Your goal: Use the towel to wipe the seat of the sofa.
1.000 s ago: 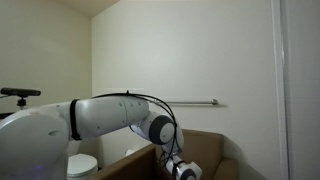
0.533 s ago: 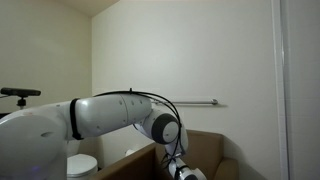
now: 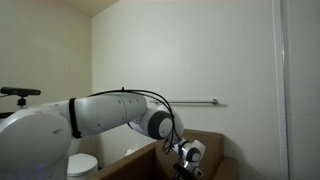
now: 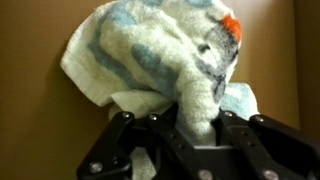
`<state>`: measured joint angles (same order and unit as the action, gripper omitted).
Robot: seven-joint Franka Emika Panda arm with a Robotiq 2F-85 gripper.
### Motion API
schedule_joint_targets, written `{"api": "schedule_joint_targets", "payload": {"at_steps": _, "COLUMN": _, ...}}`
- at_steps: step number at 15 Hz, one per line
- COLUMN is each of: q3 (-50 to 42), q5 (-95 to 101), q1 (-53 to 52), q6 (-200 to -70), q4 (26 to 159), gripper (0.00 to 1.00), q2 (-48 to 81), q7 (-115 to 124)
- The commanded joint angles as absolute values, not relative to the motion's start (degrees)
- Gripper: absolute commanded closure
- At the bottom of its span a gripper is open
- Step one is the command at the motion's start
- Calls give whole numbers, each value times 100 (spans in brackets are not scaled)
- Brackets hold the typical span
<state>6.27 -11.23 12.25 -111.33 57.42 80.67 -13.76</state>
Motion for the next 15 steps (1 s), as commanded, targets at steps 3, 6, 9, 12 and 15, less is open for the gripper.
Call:
{"api": "schedule_joint_targets", "payload": {"at_steps": 3, "q3": 144, "q5": -914, "q1": 761, "q6": -11128, "q4": 4063, "gripper": 92, "q2": 8912, "q7": -495}}
{"api": "schedule_joint_targets", "payload": {"at_steps": 6, "q3": 134, "q5": -947, "q1": 819, "q6": -11277, "q4": 5237, "gripper": 92, "q2": 8546, "q7": -493}}
{"api": "schedule_joint_targets", "payload": {"at_steps": 9, "q3": 140, "q5": -943, "q1": 858, "q6": -10995, "q4": 5634, "gripper": 92, "q2": 8633, "q7": -562}}
{"api": "schedule_joint_targets", "payload": {"at_steps": 12, "q3": 309, "q5": -985, "q1": 983, "q6": -10535, "q4": 5921, "gripper": 92, "q2": 8682, "q7": -990}}
{"api": "schedule_joint_targets", "payload": {"at_steps": 15, "q3": 431, "q5": -1044, "q1": 1074, "q6": -10423, "q4": 6294, "gripper": 92, "q2": 8681, "q7": -1407}}
